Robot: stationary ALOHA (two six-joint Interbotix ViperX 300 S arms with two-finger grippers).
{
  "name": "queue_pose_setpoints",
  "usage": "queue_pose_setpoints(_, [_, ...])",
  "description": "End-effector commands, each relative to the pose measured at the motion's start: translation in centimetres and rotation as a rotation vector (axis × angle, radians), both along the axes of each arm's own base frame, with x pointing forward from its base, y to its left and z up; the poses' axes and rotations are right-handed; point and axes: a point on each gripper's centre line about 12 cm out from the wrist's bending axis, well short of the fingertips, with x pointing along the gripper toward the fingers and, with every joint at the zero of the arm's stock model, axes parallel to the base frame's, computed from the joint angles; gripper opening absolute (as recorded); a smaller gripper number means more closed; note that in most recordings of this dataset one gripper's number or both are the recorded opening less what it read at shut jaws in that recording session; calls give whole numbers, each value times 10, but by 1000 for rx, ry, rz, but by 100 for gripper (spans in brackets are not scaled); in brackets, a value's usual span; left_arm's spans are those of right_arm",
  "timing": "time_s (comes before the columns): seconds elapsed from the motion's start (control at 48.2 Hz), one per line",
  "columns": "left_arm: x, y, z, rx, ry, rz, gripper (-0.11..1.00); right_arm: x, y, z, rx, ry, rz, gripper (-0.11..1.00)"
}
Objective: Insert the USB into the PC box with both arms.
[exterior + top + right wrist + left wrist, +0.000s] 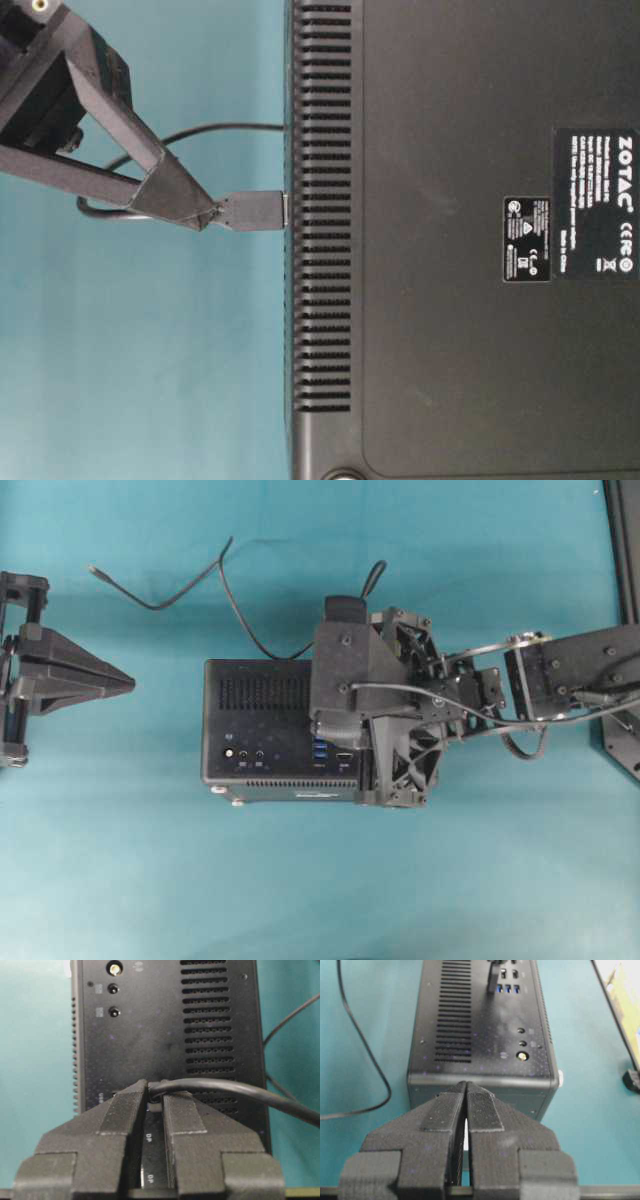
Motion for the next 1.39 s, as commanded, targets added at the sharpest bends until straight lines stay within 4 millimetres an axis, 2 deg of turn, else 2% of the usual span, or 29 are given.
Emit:
queue_pose_setpoints(0.0, [2,0,9,0,-28,-2,0,-1,-9,-2,-16,11,-26,12])
queue_pose_setpoints(0.228, [2,0,10,-3,-31,-1,0,-1,-16,-4,-36,9,-36,12])
queue_pose_setpoints(0.602, [2,0,9,-3,-26,-1,0,-5,14,-6,27,16,-2,12])
queue_pose_setpoints(0.705, [1,0,8,-1,-26,0,0,-5,13,-7,27,17,-11,12])
queue_pose_setpoints(1.079, [2,0,9,-3,-27,-1,0,-1,-12,-6,-19,8,-55,12])
queue_pose_setpoints(1.245, [1,0,10,-3,-29,1,0,1,-8,-7,-13,-5,-44,12])
queue_pose_setpoints(1.369, [2,0,9,-3,-26,1,0,0,6,-8,10,-5,-19,12])
